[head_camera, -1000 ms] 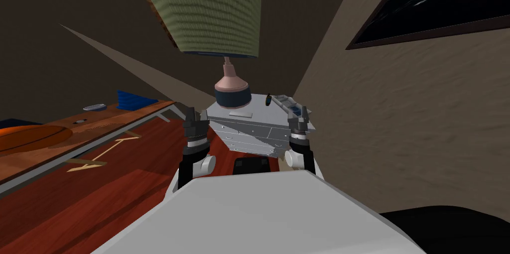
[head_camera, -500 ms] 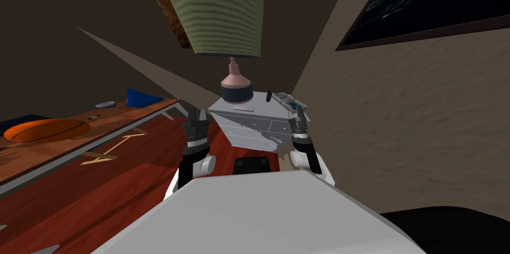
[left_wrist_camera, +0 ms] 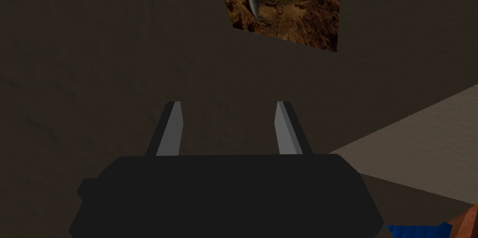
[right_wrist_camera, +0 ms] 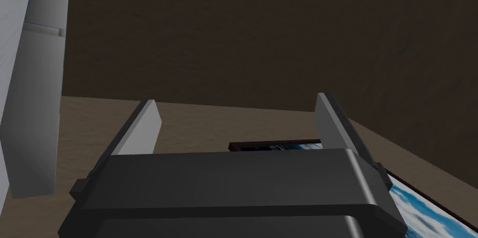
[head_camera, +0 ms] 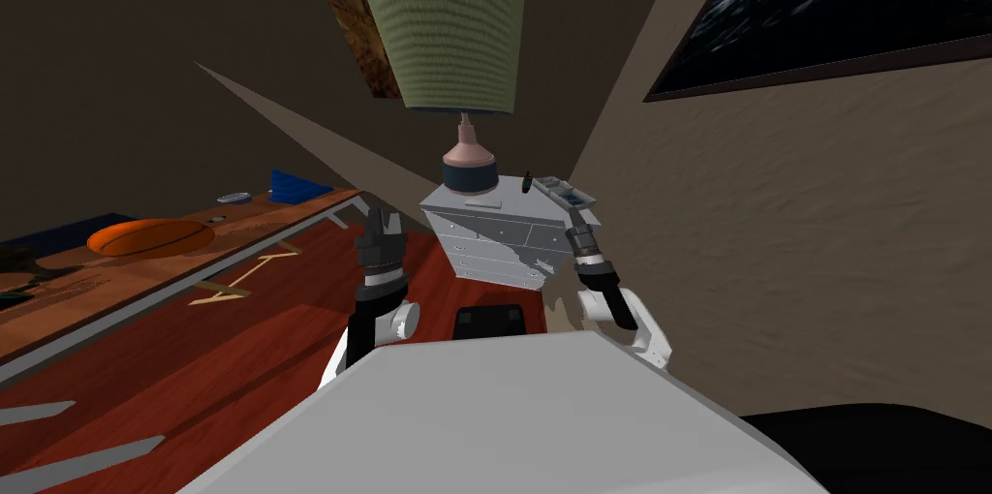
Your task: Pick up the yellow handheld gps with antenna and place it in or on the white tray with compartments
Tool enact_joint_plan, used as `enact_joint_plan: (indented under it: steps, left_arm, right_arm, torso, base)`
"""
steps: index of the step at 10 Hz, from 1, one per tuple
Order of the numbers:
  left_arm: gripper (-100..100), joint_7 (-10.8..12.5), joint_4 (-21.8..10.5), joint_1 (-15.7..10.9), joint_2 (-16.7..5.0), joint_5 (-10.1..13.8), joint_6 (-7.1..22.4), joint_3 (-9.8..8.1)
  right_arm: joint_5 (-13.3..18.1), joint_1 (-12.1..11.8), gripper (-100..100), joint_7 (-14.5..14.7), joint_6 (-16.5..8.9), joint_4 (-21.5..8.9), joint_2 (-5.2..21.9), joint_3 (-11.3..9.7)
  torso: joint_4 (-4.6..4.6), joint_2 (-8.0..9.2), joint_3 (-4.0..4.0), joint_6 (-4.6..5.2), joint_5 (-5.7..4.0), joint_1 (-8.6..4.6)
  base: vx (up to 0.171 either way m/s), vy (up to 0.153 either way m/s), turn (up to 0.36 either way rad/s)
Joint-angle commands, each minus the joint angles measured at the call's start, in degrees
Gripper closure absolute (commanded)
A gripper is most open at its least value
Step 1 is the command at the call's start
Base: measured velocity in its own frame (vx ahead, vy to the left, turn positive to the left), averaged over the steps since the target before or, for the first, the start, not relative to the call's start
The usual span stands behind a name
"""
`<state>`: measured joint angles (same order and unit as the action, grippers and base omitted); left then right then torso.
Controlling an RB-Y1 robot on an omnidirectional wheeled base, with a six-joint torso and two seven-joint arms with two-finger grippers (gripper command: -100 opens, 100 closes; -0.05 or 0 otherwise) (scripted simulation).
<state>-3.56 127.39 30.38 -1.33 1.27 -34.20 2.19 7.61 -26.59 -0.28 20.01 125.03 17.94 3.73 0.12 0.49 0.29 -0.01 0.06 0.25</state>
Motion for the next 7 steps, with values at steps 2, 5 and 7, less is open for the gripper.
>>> enact_joint_plan:
  steps: [2,5,7]
  left_arm:
    - [0,0.0,0.0,0.0,0.0,0.0,0.0,0.0]
    - [0,0.0,0.0,0.0,0.0,0.0,0.0,0.0]
    - [0,0.0,0.0,0.0,0.0,0.0,0.0,0.0]
  right_arm:
    - [3.6,1.3,-100,1.5,-3.3,-1.6,4.5,2.7]
    - [7.8,2.9,-100,3.5,-7.3,-3.8,10.2,5.6]
    - [10.5,4.0,-100,5.0,-10.0,-5.7,13.7,7.5]
  torso:
    - [-0.01,-0.05,-0.03,0.0,0.01,0.06]
    - [-0.03,-0.16,-0.09,-0.01,0.01,0.05]
    - [-0.07,-0.33,-0.18,-0.01,0.01,0.05]
  base:
    - [-0.113,0.09,0.055]
    - [-0.086,0.089,0.081]
    - [-0.042,0.096,0.074]
